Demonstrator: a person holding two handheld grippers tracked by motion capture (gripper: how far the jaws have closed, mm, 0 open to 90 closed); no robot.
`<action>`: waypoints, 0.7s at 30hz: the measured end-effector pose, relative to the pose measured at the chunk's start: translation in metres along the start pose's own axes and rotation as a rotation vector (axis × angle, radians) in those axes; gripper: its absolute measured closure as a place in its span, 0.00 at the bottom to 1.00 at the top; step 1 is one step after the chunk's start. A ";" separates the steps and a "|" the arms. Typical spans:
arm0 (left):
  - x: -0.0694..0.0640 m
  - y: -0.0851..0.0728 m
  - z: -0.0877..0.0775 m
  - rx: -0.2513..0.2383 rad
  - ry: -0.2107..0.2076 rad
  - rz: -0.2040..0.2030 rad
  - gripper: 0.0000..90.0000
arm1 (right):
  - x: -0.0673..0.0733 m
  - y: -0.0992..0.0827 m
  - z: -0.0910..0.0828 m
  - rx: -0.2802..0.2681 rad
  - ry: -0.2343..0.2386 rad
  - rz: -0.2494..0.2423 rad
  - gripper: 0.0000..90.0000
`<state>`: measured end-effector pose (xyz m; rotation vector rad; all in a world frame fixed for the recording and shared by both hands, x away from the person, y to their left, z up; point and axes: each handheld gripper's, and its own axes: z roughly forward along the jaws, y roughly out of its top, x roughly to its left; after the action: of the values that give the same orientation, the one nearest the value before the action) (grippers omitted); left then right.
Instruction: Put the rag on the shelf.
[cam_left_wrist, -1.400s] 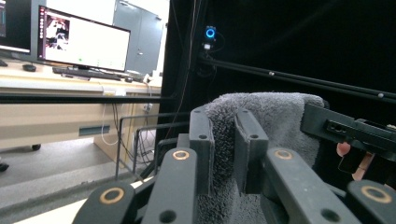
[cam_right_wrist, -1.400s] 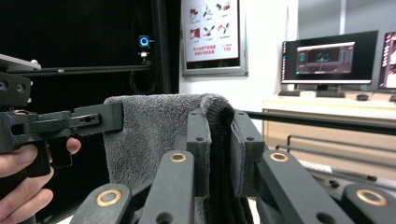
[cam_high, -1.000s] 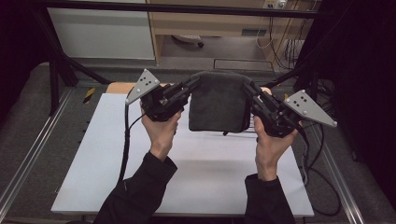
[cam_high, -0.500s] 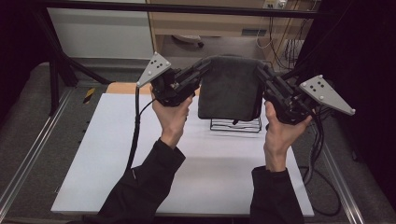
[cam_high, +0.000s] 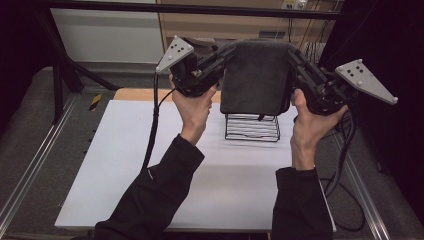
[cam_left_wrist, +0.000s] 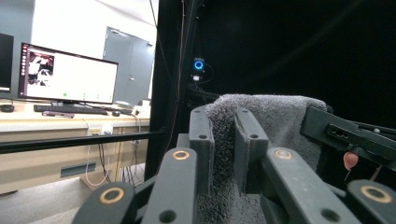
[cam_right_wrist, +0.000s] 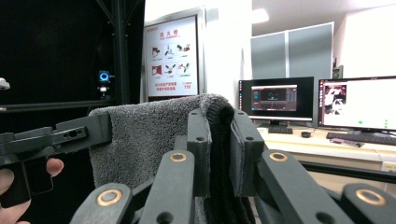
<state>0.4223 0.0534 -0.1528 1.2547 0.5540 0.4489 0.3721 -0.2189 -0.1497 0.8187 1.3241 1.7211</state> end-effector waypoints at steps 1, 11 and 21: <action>0.000 0.002 0.002 -0.002 -0.001 0.001 0.88 | -0.001 0.002 0.001 -0.002 -0.001 -0.001 0.90; 0.000 0.020 0.021 -0.018 -0.001 0.011 0.88 | -0.011 0.020 0.011 -0.032 -0.016 -0.007 0.90; 0.002 0.031 0.042 -0.013 0.000 0.005 0.88 | -0.026 0.033 0.023 -0.032 -0.030 -0.008 0.90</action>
<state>0.4491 0.0310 -0.1147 1.2436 0.5473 0.4564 0.3976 -0.2362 -0.1125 0.8169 1.2751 1.7127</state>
